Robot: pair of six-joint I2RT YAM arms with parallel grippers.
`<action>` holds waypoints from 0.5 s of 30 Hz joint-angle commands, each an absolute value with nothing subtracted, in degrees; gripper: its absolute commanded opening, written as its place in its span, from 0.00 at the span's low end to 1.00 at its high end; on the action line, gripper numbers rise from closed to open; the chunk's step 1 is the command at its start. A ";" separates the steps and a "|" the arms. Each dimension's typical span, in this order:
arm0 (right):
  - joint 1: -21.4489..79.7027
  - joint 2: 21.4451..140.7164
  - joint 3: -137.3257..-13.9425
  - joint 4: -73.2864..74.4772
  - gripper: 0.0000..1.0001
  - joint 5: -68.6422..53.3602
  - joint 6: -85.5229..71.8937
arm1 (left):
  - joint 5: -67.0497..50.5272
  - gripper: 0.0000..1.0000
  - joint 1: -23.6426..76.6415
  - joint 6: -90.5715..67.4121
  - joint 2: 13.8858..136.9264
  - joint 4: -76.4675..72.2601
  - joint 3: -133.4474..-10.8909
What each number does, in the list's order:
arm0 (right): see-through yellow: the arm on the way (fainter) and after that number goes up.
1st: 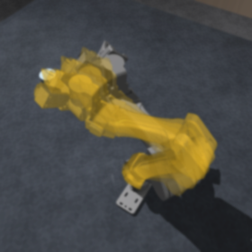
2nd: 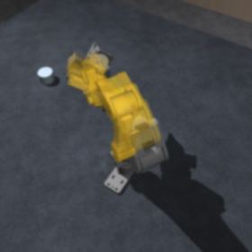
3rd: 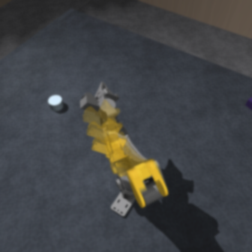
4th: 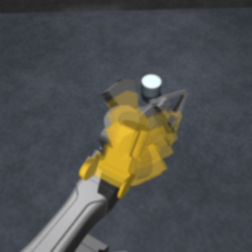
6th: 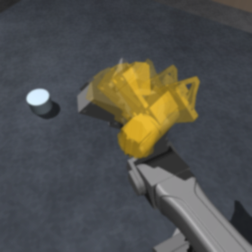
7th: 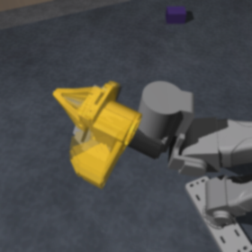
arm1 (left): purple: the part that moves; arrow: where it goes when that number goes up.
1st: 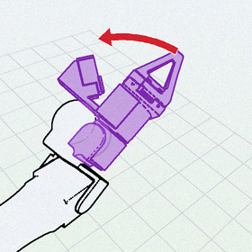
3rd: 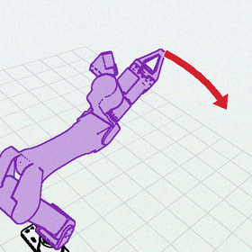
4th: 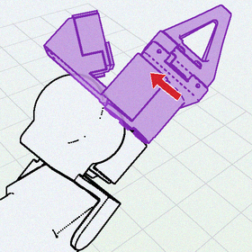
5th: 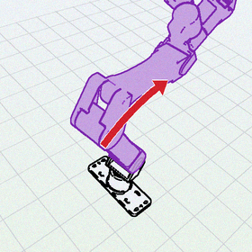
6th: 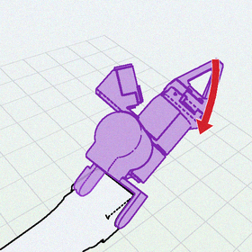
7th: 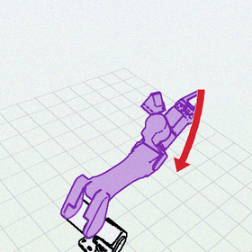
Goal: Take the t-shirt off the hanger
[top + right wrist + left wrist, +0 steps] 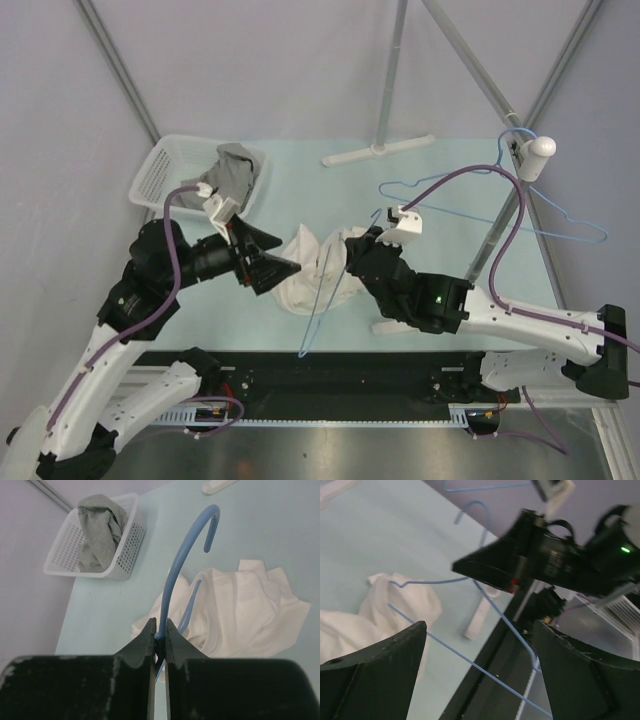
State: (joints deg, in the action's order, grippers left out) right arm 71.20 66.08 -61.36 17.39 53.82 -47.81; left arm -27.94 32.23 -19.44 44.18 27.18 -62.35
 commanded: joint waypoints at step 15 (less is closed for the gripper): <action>71.45 74.62 -71.63 20.74 0.00 61.79 -47.99 | 11.93 0.79 69.58 -20.29 47.81 46.74 -63.46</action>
State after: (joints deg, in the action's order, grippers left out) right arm 71.20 75.20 -68.73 20.80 57.67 -46.72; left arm -8.51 63.09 -19.40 48.31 40.60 -62.94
